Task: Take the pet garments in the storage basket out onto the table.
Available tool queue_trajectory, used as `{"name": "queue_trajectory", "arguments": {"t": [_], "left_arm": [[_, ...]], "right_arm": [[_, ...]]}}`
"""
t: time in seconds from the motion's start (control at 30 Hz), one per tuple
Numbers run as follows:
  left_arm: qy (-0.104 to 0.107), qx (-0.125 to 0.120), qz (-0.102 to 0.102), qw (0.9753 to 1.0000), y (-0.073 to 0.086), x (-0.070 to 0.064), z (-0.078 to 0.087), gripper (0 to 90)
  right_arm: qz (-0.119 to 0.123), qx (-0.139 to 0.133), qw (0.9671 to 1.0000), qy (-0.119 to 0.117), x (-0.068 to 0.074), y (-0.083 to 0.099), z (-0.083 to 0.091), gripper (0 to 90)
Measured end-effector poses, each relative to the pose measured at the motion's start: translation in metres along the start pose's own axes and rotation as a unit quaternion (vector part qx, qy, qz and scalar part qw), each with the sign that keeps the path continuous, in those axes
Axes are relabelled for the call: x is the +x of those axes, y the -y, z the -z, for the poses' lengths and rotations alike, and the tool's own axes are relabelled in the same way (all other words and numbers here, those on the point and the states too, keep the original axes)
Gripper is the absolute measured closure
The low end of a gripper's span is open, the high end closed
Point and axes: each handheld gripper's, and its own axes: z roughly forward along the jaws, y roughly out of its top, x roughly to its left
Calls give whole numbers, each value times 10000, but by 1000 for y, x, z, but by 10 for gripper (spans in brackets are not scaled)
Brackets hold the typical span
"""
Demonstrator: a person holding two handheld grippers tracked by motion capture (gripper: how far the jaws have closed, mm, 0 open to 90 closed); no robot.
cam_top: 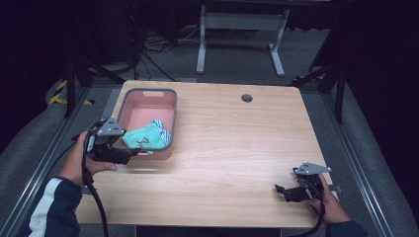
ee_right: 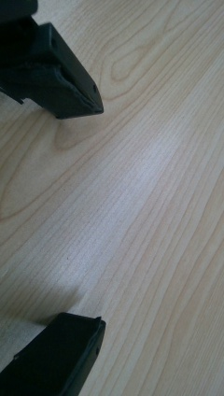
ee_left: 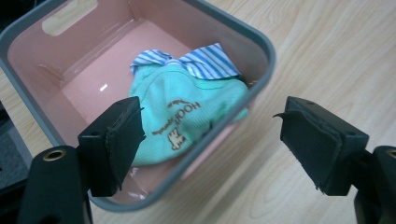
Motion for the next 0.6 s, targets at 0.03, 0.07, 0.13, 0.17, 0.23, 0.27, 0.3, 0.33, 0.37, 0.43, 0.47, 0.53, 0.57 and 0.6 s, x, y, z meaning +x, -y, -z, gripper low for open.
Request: {"name": "queue_trajectory", "arguments": {"t": [0.03,0.07,0.13,0.17,0.23,0.27,0.3,0.33,0.37,0.43,0.47,0.53,0.57,0.6], "left_arm": [[14,88,23,10000,-5,3,-4,214],[30,170,24,9998,-9,5,-8,215],[48,241,11,9997,-13,7,-12,215],[54,315,29,9995,-17,11,-17,215],[65,554,-12,9984,-27,16,-31,214],[91,632,-7,9980,-29,17,-35,214],[93,699,30,9975,-31,18,-41,214],[93,699,30,9975,-31,18,-41,214],[123,836,20,9964,-35,19,-49,214],[186,1075,-1,9940,-40,21,-61,214],[206,1163,35,9930,-42,22,-66,214],[185,1262,58,9918,-45,25,-74,214],[219,1378,112,9902,-47,27,-81,214],[246,1488,129,9885,-49,29,-86,214]], "right_arm": [[-1,0,10000,1,0,0,0,5],[0,0,10000,0,0,0,0,5],[-2,1,10000,-1,0,0,0,5],[-1,1,10000,-1,0,0,0,5],[0,0,10000,-1,0,0,0,5],[-2,0,10000,-1,0,0,0,5],[-1,0,10000,0,0,0,0,5],[-1,0,10000,0,0,0,0,5],[-1,0,10000,0,0,0,0,5],[-1,0,10000,0,0,0,0,5],[0,-1,10000,1,0,0,0,5],[-1,1,10000,0,0,0,0,5],[-1,-1,10000,0,0,0,0,5],[0,-1,10000,0,0,0,0,5]]}}
